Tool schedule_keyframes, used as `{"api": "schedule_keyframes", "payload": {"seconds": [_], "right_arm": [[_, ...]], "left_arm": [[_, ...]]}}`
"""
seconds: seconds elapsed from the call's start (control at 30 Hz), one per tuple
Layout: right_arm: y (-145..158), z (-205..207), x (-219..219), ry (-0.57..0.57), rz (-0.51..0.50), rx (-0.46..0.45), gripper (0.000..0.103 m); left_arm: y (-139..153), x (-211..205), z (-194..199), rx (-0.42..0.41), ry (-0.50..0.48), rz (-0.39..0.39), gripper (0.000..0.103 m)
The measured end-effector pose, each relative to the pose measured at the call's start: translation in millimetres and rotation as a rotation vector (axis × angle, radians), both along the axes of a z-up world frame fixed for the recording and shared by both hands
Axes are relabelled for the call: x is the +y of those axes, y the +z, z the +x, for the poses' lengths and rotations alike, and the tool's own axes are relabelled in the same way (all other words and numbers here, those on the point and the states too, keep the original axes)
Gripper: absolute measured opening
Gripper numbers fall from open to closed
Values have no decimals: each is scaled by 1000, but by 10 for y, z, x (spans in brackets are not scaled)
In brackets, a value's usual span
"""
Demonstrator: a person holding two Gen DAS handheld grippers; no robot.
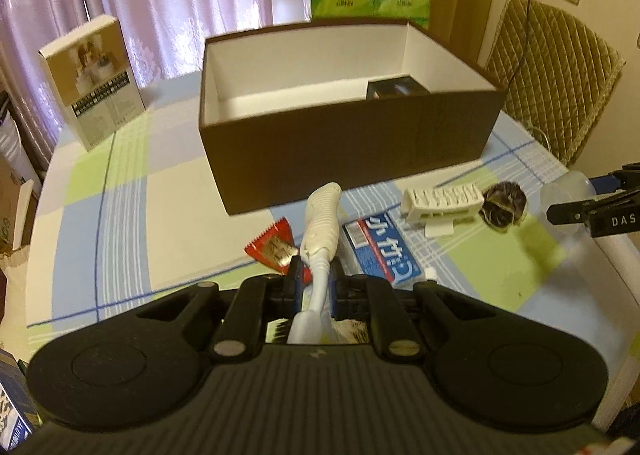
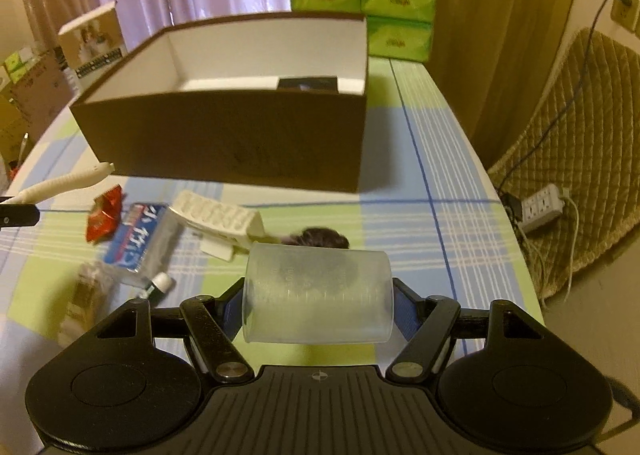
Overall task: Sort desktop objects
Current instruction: 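Lift toothbrush with left tool while right tool carries plastic cup over brown box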
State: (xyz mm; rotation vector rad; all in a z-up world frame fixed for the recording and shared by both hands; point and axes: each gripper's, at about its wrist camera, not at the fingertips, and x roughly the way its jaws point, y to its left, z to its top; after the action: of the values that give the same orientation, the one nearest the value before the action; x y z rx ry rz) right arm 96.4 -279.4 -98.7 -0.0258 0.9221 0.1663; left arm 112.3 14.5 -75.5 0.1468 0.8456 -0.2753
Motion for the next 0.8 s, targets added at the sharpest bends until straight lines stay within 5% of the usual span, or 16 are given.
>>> {"api": "schedule_keyframes", "payload": {"seconds": [0.8], "right_arm": [[631, 667, 305, 158, 63, -164, 69]], "left_arm": [[654, -72, 516, -175, -15, -37, 9]]}}
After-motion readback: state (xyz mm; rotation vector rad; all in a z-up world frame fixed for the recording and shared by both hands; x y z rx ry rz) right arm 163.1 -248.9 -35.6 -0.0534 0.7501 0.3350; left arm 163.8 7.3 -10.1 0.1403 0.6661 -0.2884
